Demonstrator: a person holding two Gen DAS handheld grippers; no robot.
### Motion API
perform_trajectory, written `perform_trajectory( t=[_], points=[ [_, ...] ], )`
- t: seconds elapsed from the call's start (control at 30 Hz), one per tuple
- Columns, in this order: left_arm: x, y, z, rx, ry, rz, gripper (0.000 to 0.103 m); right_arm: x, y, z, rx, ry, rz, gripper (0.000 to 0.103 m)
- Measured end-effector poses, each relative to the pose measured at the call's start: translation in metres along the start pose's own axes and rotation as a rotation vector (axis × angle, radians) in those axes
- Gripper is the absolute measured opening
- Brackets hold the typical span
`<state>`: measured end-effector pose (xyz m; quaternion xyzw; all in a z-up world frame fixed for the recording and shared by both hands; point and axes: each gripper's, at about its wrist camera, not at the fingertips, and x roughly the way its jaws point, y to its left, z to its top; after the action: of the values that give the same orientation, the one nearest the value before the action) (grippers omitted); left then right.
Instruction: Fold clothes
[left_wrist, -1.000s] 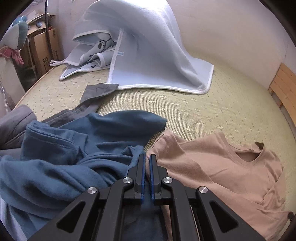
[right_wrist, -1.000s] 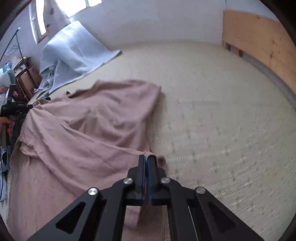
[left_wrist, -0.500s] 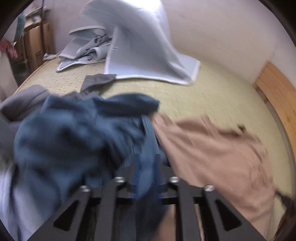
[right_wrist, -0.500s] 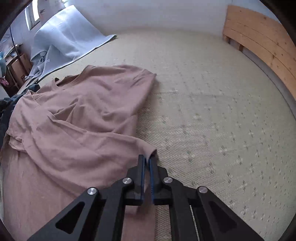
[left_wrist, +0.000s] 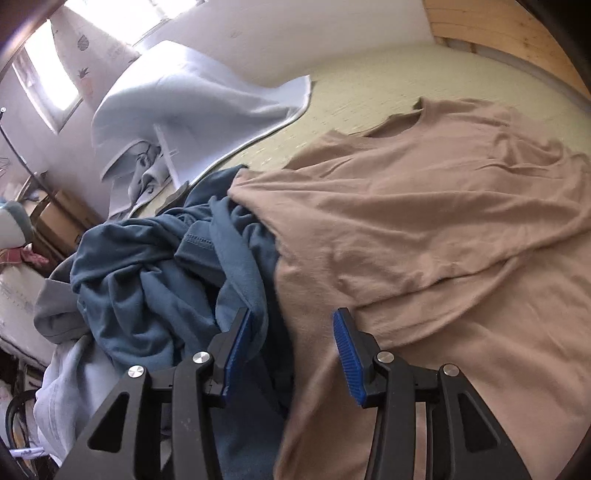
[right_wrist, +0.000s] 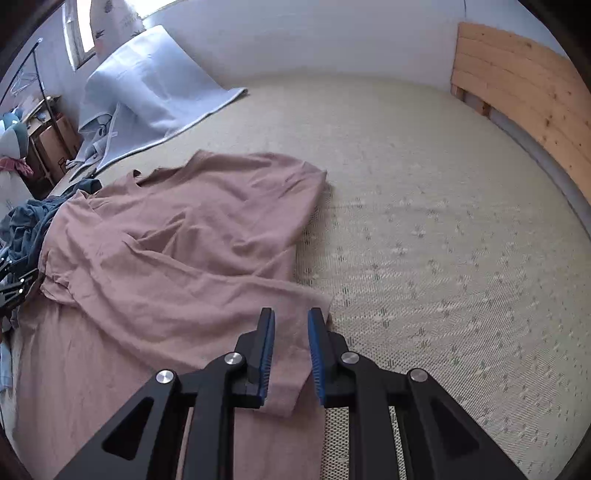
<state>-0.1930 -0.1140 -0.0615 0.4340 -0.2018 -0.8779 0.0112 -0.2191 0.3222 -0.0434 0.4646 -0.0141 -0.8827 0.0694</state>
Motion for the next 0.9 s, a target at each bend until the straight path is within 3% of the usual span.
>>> perform_trajectory(
  t=[0.13,0.5,0.53,0.67,0.77,0.9],
  points=[
    [-0.012,0.002,-0.006,-0.007,-0.035,-0.039,0.049,0.006,-0.016,-0.001,0.054,0.012,0.011,0.019],
    [0.007,-0.03,0.004,0.15,-0.053,0.06,0.049,0.014,-0.025,-0.003,0.103,0.029,0.044,0.019],
    [0.009,-0.031,0.005,0.159,-0.054,0.071,0.047,0.015,-0.026,-0.003,0.11,0.033,0.047,0.019],
    [0.017,-0.03,0.01,0.162,-0.047,0.098,0.02,0.023,-0.028,-0.006,0.135,0.045,0.067,0.019],
    [0.017,-0.031,0.011,0.161,-0.06,0.093,0.01,0.031,-0.029,-0.005,0.146,0.05,0.069,0.019],
    [0.016,-0.025,0.009,0.132,-0.075,0.088,0.006,0.038,-0.032,0.001,0.167,0.048,0.077,0.019]
  ],
)
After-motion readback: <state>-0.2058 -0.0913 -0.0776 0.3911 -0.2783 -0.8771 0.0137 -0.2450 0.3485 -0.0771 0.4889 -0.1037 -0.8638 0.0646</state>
